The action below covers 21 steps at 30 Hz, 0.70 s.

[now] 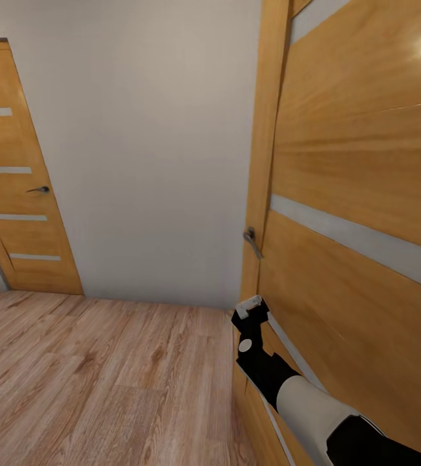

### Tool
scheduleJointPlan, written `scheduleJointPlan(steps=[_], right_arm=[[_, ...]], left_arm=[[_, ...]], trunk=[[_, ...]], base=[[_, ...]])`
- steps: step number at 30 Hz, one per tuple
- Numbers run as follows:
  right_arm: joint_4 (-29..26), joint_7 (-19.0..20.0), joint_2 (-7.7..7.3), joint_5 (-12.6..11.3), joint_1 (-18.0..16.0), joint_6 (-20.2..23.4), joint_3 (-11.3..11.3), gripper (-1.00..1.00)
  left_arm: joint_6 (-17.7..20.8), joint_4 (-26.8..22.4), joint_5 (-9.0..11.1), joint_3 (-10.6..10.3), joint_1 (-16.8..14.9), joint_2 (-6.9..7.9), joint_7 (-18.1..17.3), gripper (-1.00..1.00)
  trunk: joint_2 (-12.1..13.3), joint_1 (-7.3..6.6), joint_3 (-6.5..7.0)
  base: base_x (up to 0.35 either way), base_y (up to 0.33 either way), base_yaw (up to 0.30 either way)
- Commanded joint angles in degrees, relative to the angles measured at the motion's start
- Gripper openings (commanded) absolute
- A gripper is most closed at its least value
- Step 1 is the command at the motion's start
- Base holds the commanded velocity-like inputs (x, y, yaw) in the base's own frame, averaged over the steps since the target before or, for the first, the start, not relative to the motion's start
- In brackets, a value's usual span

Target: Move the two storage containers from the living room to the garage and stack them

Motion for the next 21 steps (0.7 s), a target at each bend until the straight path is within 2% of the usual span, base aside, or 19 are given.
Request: scheduleJointPlan(steps=[1,4,8,11,21], right_arm=[[0.12,-0.5,-0.17,0.07,-0.05,0.26,-0.45,1.0],[0.12,-0.5,-1.06,0.06,-0.05,0.26,-0.53,1.0],[0.1,-0.5,-5.6,0.05,-0.05,0.22,-1.05,1.0],[0.07,-0.5,-7.7,0.05,-0.33,-0.11,-2.11,1.0],[-0.06,-0.41,-10.59,0.05,-0.57,-0.62,-5.32,1.0]], left_arm=[[-0.12,-0.05,0.1,0.06,0.01,0.0,-0.04,1.0],[-0.12,-0.06,0.1,0.06,0.01,0.0,-0.04,1.0],[-0.12,-0.06,0.1,0.06,0.01,0.0,-0.04,1.0],[-0.12,-0.06,0.1,0.06,0.01,0.0,-0.04,1.0],[-0.12,-0.06,0.1,0.06,0.01,0.0,-0.04,1.0]], trunk=[[-0.03,0.0,-0.06],[-0.03,0.0,-0.06],[-0.03,0.0,-0.06],[-0.03,0.0,-0.06],[-0.03,0.0,-0.06]], base=[[0.0,0.0,0.0],[0.0,0.0,0.0],[0.0,0.0,0.0],[0.0,0.0,0.0],[0.0,0.0,0.0]])
